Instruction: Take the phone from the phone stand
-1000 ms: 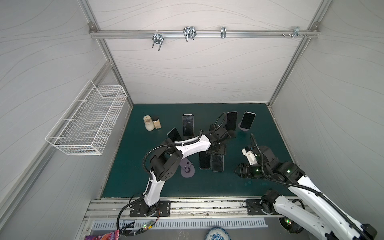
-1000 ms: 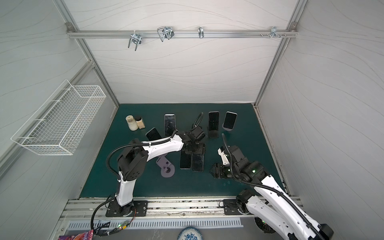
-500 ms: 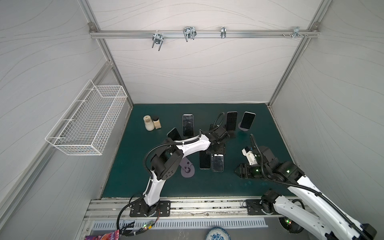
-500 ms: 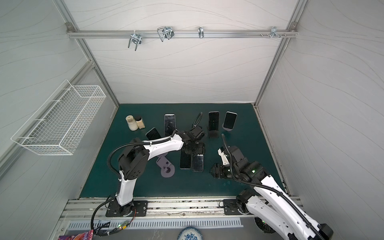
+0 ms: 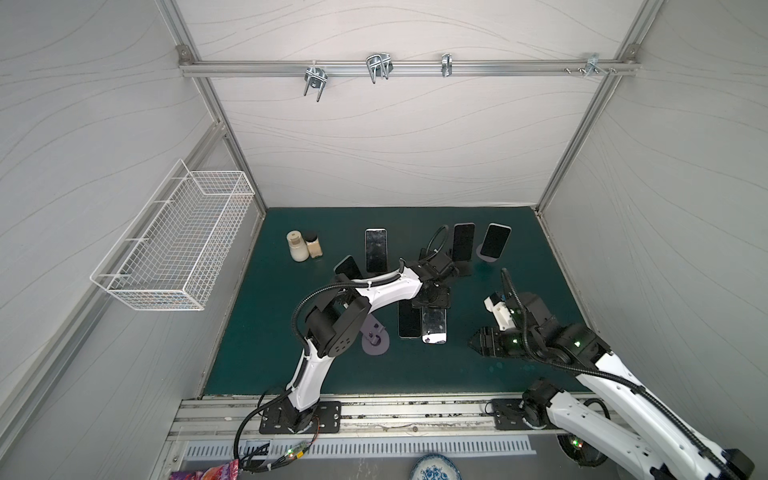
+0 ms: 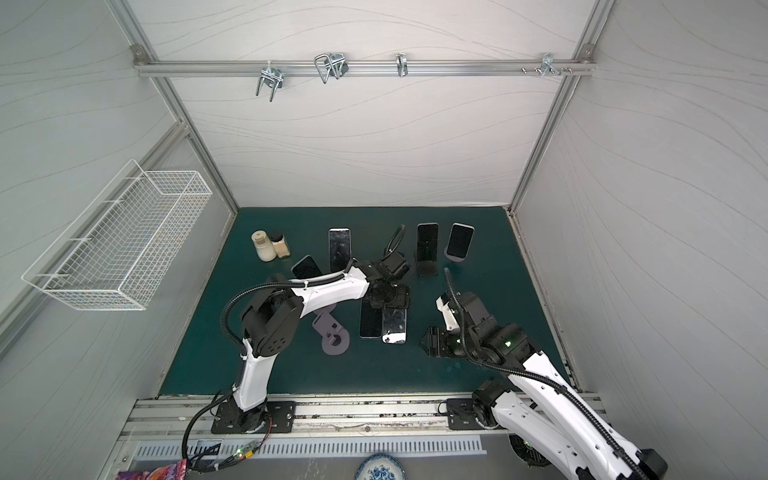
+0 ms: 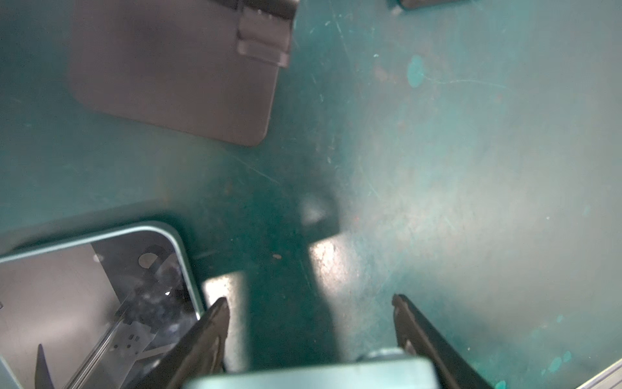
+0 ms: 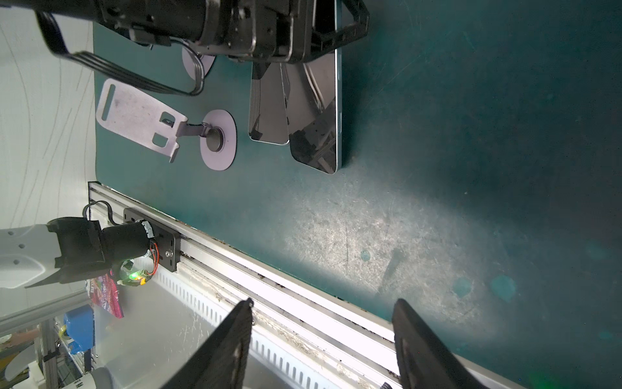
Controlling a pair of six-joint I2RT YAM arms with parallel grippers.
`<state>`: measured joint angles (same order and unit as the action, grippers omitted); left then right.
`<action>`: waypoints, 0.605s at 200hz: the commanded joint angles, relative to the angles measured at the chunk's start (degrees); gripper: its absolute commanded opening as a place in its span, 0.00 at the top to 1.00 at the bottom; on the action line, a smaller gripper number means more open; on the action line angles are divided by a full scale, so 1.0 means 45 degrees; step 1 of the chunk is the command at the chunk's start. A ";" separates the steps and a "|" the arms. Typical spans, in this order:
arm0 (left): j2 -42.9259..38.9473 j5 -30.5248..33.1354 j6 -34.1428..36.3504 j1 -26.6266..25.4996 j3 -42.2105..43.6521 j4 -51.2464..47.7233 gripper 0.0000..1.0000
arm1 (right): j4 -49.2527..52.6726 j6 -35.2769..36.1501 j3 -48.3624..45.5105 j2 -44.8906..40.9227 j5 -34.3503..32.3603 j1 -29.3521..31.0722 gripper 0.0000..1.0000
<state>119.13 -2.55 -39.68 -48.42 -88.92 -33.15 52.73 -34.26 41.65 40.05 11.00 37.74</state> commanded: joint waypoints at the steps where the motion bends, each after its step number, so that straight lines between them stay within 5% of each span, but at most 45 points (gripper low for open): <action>1: 0.0463 0.0340 0.0071 0.0125 -0.0635 -0.0296 0.59 | -0.0094 -0.0081 -0.0053 -0.0074 -0.0064 -0.0036 0.33; 121: 0.1250 0.0651 -0.0465 0.0175 -0.1441 -0.0427 0.58 | -0.0174 -0.0090 -0.0089 -0.0135 -0.0072 -0.0027 0.32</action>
<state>123.02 -2.15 -40.58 -48.07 -92.84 -35.66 52.40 -34.28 41.63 39.97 11.00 37.74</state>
